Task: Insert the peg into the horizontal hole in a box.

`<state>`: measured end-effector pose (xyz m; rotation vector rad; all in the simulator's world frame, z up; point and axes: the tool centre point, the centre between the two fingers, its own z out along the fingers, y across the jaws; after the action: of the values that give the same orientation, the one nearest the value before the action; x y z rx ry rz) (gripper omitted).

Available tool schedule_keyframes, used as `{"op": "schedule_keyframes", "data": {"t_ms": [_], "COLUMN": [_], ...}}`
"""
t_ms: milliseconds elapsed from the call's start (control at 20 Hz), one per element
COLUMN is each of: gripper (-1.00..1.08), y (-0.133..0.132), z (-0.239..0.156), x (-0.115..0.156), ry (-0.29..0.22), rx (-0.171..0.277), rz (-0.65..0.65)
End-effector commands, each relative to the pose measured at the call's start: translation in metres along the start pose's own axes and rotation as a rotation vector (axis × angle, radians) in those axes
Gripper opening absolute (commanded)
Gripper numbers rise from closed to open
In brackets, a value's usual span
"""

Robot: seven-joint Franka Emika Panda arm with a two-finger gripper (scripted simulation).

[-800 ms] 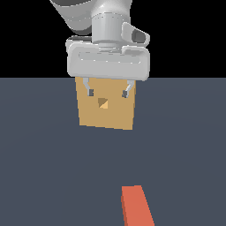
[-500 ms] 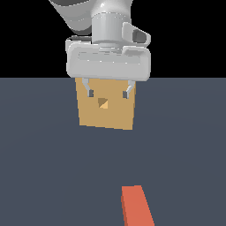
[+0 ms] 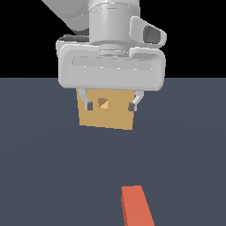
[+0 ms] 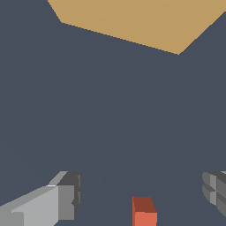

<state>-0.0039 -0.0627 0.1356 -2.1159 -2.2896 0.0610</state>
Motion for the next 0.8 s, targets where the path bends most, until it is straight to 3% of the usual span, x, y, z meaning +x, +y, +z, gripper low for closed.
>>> {"op": "schedule_keyframes", "data": {"t_ms": [0,750], "gripper": [1.00,1.00], "y": [0.001,0.017], "z": [0.007,0.053], "x": [-0.027,-0.196], "ry": [0.000,0.005], "rx": [-0.004,-0.033], "rz": [0.001,0.000]}}
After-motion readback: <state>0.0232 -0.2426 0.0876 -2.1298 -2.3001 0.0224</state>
